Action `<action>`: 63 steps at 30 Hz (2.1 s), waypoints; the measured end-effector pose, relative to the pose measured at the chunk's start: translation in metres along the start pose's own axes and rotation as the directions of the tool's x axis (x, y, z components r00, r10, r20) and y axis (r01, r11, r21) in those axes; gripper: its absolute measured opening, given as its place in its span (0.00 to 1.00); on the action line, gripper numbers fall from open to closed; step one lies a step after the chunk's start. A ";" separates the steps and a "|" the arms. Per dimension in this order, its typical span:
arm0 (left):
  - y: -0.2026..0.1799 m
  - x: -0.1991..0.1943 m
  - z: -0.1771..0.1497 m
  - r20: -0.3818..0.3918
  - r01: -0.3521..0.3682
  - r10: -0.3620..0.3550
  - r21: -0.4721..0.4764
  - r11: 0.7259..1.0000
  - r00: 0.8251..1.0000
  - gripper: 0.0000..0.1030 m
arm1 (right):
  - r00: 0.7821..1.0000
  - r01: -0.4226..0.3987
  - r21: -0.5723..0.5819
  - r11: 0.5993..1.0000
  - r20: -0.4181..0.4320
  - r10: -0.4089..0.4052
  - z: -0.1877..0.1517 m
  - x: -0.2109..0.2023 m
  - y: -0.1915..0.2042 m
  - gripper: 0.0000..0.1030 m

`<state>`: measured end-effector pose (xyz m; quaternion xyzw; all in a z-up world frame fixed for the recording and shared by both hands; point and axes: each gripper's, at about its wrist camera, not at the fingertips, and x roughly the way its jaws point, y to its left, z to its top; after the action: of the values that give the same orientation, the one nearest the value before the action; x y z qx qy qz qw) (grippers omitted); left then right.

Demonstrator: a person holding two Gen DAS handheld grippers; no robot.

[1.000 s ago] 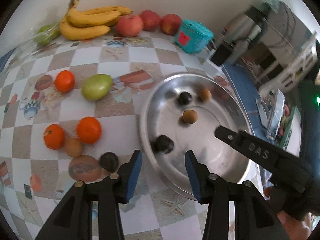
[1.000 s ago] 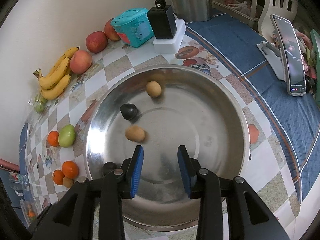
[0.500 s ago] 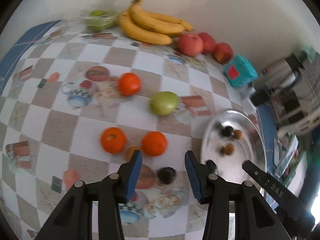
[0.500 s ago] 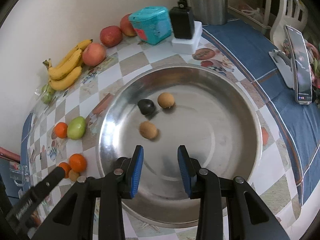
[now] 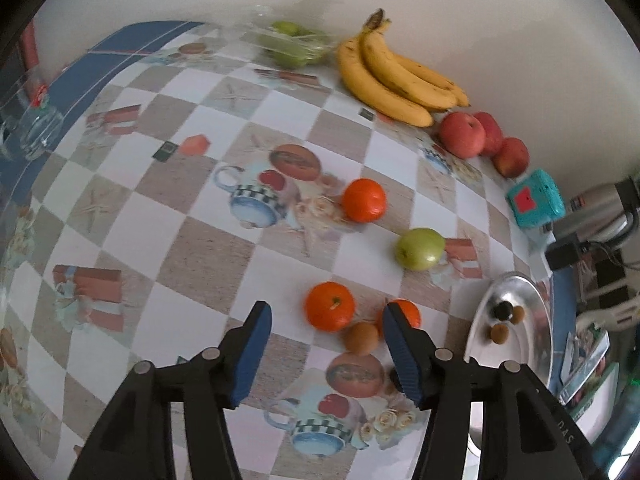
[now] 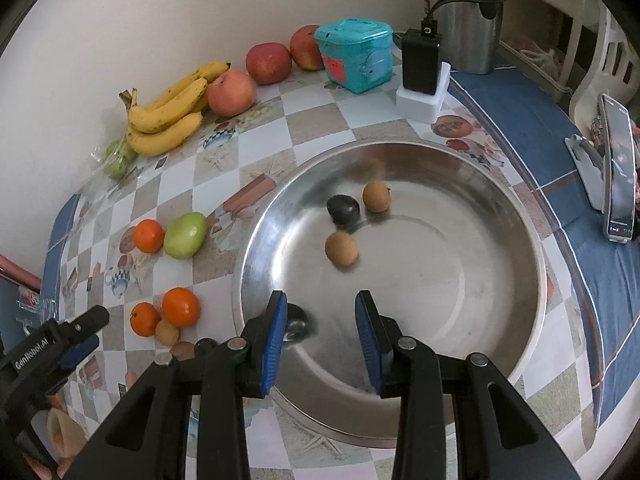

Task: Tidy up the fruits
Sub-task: 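Withdraw both open grippers from the bowl toward the fruit group, then move the left gripper toward an orange while the right gripper approaches a dark plum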

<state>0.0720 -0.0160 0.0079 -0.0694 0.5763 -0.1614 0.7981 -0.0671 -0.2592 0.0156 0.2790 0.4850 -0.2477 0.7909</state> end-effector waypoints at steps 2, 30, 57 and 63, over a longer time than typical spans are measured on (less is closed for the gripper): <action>0.004 0.001 0.001 -0.005 -0.015 0.015 -0.016 1.000 1.000 0.74 | 1.000 0.007 -0.003 1.000 -0.007 -0.007 0.000 0.002 0.001 0.45; 0.022 0.011 0.003 -0.010 -0.112 0.112 -0.033 0.993 0.994 1.00 | 1.000 0.015 -0.035 0.999 0.028 -0.014 -0.003 0.006 0.007 0.94; 0.041 0.009 0.026 0.001 -0.123 0.123 -0.019 0.992 0.992 1.00 | 0.991 -0.125 -0.193 0.973 -0.063 0.115 -0.012 0.024 0.110 0.94; 0.037 0.015 0.023 -0.022 -0.113 0.113 -0.010 0.994 0.993 1.00 | 0.993 -0.110 -0.243 0.964 -0.076 0.094 -0.016 0.029 0.116 0.94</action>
<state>0.1043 0.0115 -0.0095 -0.0391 0.5887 -0.1136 0.7994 0.0111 -0.1682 0.0062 0.2110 0.5219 -0.1356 0.8153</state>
